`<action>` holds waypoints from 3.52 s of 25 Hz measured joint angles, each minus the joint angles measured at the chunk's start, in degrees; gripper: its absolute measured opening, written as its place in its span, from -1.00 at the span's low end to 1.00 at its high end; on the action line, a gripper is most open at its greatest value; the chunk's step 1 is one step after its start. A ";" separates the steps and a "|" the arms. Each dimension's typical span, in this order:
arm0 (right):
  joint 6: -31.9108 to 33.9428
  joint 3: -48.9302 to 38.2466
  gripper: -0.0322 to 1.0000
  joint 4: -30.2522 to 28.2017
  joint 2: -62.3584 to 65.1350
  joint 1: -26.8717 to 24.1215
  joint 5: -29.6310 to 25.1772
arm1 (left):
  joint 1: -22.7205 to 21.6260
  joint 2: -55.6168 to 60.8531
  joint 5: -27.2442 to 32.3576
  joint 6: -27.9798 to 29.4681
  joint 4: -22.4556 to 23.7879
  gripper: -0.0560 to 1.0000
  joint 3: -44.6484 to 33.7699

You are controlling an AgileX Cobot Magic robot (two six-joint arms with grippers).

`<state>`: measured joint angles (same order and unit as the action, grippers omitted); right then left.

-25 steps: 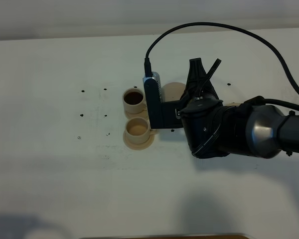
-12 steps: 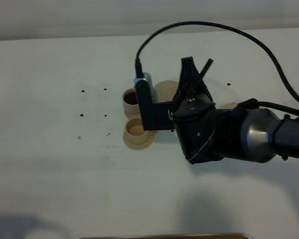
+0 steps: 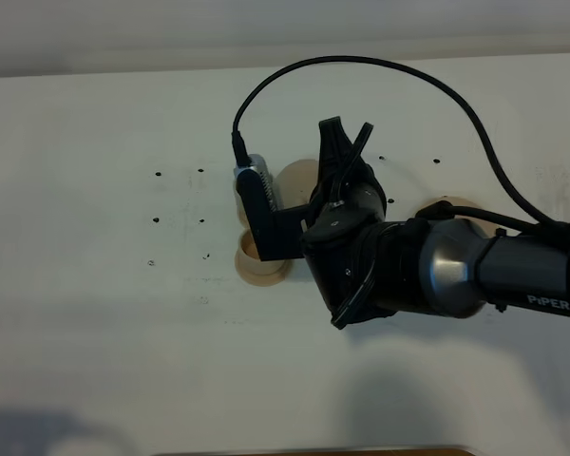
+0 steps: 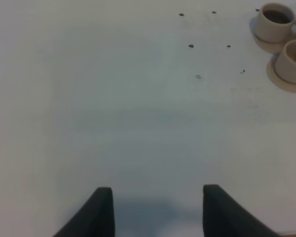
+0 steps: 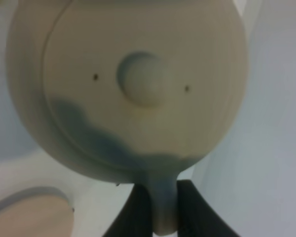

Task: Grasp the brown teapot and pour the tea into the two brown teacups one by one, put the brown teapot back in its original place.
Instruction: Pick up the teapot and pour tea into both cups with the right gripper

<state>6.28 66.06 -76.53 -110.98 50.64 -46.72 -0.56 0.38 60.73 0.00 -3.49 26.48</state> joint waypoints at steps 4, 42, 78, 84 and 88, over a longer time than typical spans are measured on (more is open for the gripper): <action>0.00 0.12 -0.76 -1.34 0.00 0.18 -0.09 | 0.00 0.00 0.00 0.00 0.00 0.01 0.00; -6.68 0.12 -0.76 -5.25 -1.03 1.34 -3.85 | 0.00 0.00 0.00 0.00 0.00 0.01 0.00; -7.99 0.12 -0.76 -7.69 -3.06 2.67 -6.05 | 0.00 0.00 0.00 0.00 0.00 0.01 0.00; -7.99 0.12 -0.76 -7.74 -3.43 2.67 -5.99 | 0.00 0.00 0.00 0.00 0.00 0.01 0.00; -7.99 0.12 -0.76 -7.74 -3.43 2.72 -5.99 | 0.00 0.00 0.00 0.00 0.00 0.01 0.00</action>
<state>-1.70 66.19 -84.27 -114.40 53.36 -52.71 -0.56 0.38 60.73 0.00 -3.49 26.48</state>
